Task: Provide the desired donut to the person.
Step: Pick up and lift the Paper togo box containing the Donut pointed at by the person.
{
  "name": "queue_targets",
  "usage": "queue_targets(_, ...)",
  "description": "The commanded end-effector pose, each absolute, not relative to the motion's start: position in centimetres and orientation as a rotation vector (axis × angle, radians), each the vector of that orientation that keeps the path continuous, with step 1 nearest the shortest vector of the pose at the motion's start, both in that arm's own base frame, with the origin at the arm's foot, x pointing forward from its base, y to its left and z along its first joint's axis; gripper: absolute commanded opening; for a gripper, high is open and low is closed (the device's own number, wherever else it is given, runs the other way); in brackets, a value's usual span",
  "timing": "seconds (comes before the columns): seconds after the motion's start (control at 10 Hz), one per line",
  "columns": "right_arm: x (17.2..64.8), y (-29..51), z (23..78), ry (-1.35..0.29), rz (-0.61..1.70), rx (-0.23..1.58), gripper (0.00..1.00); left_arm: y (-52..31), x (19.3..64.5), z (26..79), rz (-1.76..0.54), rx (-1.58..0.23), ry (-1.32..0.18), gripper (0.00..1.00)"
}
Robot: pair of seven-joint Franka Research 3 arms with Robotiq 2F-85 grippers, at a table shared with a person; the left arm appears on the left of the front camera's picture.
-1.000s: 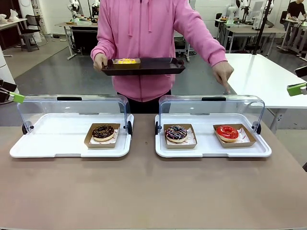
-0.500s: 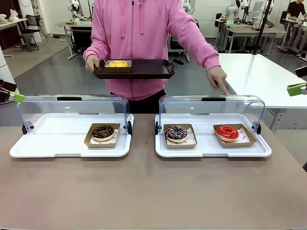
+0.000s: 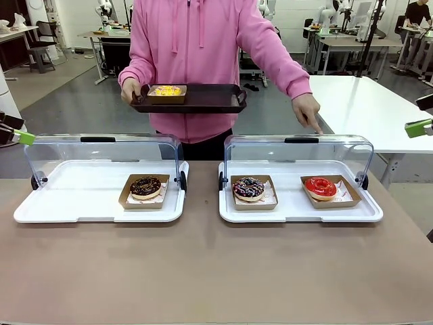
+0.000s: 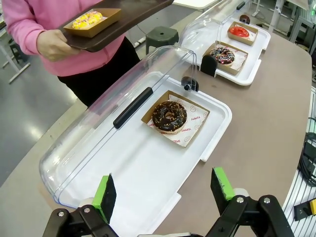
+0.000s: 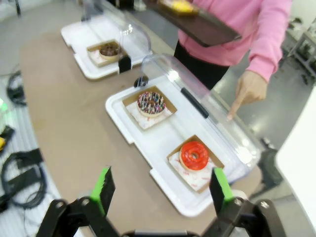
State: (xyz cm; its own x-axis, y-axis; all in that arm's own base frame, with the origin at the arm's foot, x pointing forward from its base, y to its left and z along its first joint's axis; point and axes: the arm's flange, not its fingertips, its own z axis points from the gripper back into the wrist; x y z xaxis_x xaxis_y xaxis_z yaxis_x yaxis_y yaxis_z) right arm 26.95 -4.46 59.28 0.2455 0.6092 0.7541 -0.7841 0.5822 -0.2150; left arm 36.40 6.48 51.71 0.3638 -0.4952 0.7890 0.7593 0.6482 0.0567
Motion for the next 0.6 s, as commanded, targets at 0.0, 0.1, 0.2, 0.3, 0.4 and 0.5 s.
queue_targets(0.0,29.1,-3.4,60.6,-0.633,1.089,0.122,1.00,6.5,36.5,51.6,-0.822,-0.348,-0.885,1.00)
queue_targets(0.1,30.6,-2.6,59.6,-0.466,1.194,0.076,1.00,6.5,36.5,51.6,-0.822,-0.348,-0.885,1.00)
queue_targets(0.2,31.9,-2.1,58.3,-0.371,1.266,0.038,1.00,6.5,36.5,51.6,-0.822,-0.348,-0.885,1.00)
queue_targets(0.3,33.4,-1.8,56.5,-0.314,1.330,0.027,1.00,6.5,36.5,51.6,-0.822,-0.348,-0.885,1.00)
queue_targets(0.4,35.0,-1.7,54.1,-0.253,1.363,0.065,1.00,6.5,36.5,51.6,-0.822,-0.348,-0.885,1.00)
queue_targets(0.5,35.9,-1.7,51.3,-0.253,1.453,0.027,1.00,6.5,36.5,51.6,-0.822,-0.348,-0.885,1.00)
